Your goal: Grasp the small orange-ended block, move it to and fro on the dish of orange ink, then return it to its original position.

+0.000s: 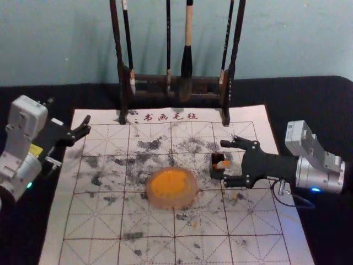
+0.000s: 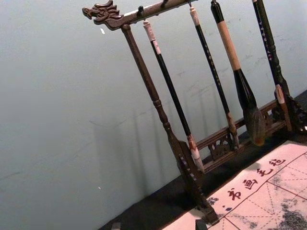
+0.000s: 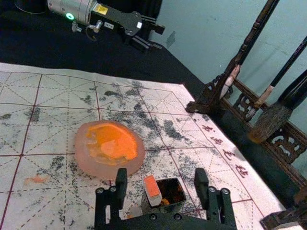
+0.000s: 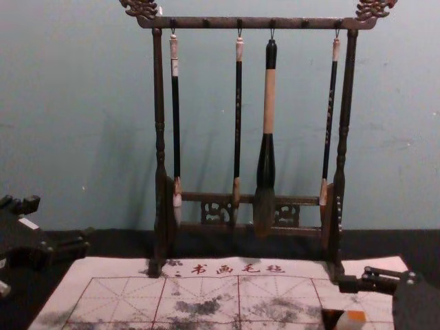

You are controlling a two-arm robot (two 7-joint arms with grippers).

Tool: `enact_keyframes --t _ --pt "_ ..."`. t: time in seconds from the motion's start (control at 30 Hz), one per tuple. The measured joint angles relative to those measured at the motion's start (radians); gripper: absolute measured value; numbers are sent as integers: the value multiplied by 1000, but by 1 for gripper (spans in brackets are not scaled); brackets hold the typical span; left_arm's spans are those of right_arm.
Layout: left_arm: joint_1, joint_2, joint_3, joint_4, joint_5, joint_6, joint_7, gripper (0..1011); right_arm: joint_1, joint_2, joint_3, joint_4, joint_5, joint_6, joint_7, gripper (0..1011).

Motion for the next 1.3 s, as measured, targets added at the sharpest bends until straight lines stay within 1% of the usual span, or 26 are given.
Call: enact_keyframes --t 0.07,0.1,0.13,0.2,0.23,0.33,0.37,0.43,0.47,0.57,0.6,0.67,0.7,0.77,0.83,0.87,1.3 --pt "0 0 0 0 0 0 0 1001 0 0 0 0 0 0 0 869" --pt "0 0 0 0 0 0 0 1001 0 0 0 0 0 0 0 869" --pt "0 0 0 0 0 0 0 1001 0 0 0 0 0 0 0 811" --pt "0 0 0 0 0 0 0 1002 0 0 0 0 0 0 0 765" --pt "0 0 0 0 0 0 0 1001 0 0 1 0 1 0 0 711" --pt "0 0 0 0 0 0 0 1001 0 0 1 0 1 0 0 652" --pt "0 0 0 0 0 0 0 1001 0 0 1 1 1 0 0 592" --pt "0 0 0 0 0 0 0 1001 0 0 1 1 1 0 0 550" --pt "0 0 0 0 0 0 0 1001 0 0 1 1 1 0 0 489" --pt "0 0 0 0 0 0 0 1001 0 0 1 1 2 0 0 430" --pt "0 0 0 0 0 0 0 1001 0 0 1 1 2 0 0 367" --pt "0 0 0 0 0 0 0 1001 0 0 1 1 2 0 0 332" --pt "0 0 0 0 0 0 0 1001 0 0 1 1 2 0 0 270" --pt "0 0 0 0 0 0 0 1001 0 0 1 1 2 0 0 227" --pt "0 0 0 0 0 0 0 1001 0 0 1 1 2 0 0 156" --pt "0 0 0 0 0 0 0 1001 0 0 1 1 2 0 0 136" --pt "0 0 0 0 0 0 0 1001 0 0 1 1 2 0 0 133"
